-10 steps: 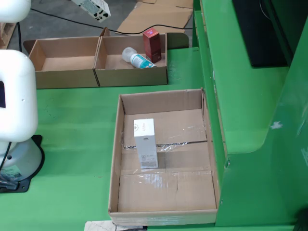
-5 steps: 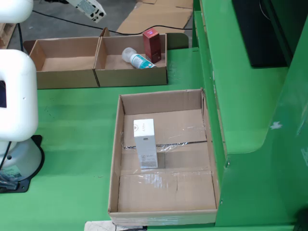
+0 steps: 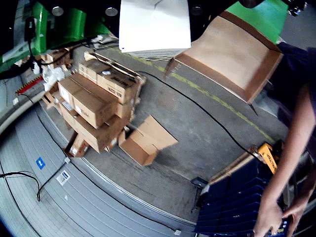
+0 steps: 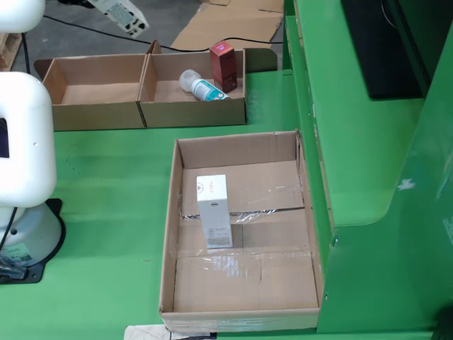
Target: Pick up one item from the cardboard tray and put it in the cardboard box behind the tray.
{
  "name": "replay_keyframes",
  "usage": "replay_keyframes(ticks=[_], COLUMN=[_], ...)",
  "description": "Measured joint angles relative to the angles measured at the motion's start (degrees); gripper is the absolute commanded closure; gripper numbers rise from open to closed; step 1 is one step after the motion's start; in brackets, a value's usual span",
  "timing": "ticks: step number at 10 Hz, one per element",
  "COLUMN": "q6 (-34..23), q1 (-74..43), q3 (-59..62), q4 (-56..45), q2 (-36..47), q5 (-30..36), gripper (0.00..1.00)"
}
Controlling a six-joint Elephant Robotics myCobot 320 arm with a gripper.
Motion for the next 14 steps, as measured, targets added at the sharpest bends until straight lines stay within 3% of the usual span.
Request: replay_keyframes(ticks=[5,14], q6=[1.2,0.7], q1=[1.5,2.5], q3=[0.0,0.0], q4=[-5.4,-5.9], q2=[2.5,2.5], q5=[2.0,3.2], gripper=[1.0,1.0])
